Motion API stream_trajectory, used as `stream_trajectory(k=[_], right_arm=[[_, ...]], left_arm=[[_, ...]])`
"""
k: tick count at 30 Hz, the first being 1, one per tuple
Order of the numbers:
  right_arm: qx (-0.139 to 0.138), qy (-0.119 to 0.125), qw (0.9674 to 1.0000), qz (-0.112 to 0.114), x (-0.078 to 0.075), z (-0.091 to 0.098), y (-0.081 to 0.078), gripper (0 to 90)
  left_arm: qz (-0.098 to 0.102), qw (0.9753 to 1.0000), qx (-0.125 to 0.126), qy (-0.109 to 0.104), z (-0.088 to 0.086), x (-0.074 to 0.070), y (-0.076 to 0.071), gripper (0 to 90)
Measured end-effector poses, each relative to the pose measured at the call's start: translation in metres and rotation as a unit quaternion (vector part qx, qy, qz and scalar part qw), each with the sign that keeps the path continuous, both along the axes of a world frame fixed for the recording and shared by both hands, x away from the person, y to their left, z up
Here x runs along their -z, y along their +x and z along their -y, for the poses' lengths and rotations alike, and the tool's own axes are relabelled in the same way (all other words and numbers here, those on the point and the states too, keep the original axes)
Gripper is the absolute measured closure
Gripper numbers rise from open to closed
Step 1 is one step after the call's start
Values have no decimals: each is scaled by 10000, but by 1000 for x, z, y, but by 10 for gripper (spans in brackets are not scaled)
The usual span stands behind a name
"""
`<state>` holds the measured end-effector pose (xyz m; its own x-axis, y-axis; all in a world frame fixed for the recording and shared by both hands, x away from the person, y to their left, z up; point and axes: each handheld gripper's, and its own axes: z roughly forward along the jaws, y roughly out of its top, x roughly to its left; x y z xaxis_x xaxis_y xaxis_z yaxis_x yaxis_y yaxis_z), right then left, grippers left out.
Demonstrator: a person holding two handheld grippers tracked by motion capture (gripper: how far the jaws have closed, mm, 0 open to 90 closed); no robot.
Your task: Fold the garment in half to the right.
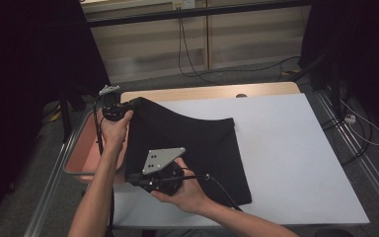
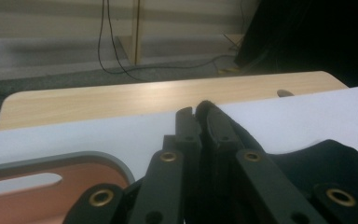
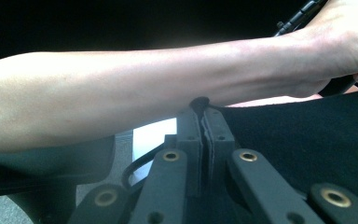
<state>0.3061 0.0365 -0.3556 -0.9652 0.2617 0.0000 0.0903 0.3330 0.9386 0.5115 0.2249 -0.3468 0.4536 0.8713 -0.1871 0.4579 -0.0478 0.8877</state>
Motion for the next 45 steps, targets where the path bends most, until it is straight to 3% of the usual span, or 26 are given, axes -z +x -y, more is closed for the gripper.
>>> stream_trajectory(k=[20,23,30,36,45], right_arm=[[-112,82,9998,162,-19,-18,3,873],[-145,54,9997,203,-22,-22,3,874],[-163,60,9995,261,-26,-28,5,874],[-135,62,9998,144,-16,-22,6,873],[146,173,9997,79,-9,7,2,873]], left_arm=[[19,9998,-196,-17,-26,-14,-3,854],[55,9996,-240,157,-31,-21,-2,854],[103,9993,-306,191,-37,-27,-3,854],[30,9995,-206,258,-23,-16,0,853],[13,9994,-52,341,3,-9,2,853]])
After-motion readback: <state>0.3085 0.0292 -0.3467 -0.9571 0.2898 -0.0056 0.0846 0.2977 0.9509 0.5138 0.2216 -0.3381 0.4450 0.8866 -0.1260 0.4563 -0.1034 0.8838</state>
